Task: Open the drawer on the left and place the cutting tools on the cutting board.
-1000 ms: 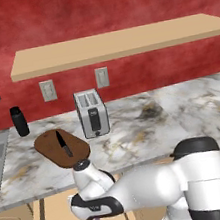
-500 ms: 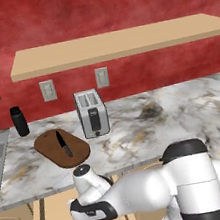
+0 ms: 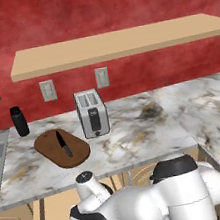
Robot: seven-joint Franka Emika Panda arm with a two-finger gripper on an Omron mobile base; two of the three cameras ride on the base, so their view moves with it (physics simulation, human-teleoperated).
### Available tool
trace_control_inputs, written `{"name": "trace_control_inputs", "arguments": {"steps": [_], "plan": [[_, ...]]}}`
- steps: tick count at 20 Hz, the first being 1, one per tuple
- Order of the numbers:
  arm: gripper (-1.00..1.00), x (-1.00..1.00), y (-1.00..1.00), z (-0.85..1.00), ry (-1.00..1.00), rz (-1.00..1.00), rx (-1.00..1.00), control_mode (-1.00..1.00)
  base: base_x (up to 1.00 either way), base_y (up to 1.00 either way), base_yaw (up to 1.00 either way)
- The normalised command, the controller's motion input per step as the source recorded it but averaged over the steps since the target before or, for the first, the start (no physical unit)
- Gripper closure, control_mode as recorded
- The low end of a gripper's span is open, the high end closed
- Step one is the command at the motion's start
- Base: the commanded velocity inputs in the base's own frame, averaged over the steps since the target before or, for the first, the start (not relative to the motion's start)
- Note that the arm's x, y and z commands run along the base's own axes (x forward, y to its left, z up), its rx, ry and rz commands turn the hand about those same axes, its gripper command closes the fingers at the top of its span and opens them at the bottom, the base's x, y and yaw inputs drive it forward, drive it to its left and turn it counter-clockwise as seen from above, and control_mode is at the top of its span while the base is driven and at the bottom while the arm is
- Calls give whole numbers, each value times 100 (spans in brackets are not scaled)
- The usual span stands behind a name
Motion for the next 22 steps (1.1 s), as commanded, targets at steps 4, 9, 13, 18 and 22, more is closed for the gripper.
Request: {"name": "trace_control_inputs", "arguments": {"steps": [4, 9, 13, 18, 22], "plan": [[-100, 0, 4, -19, 0, 0, 0, -100, 0, 0, 0], [-100, 0, 13, -23, 0, 0, 0, -100, 0, 0, 0], [-100, 0, 18, -29, 0, 0, 0, -100, 0, 0, 0], [100, 0, 8, -27, 0, 0, -1, -100, 0, 0, 0], [100, 0, 0, 2, -1, 0, 0, -100, 0, 0, 0]]}}
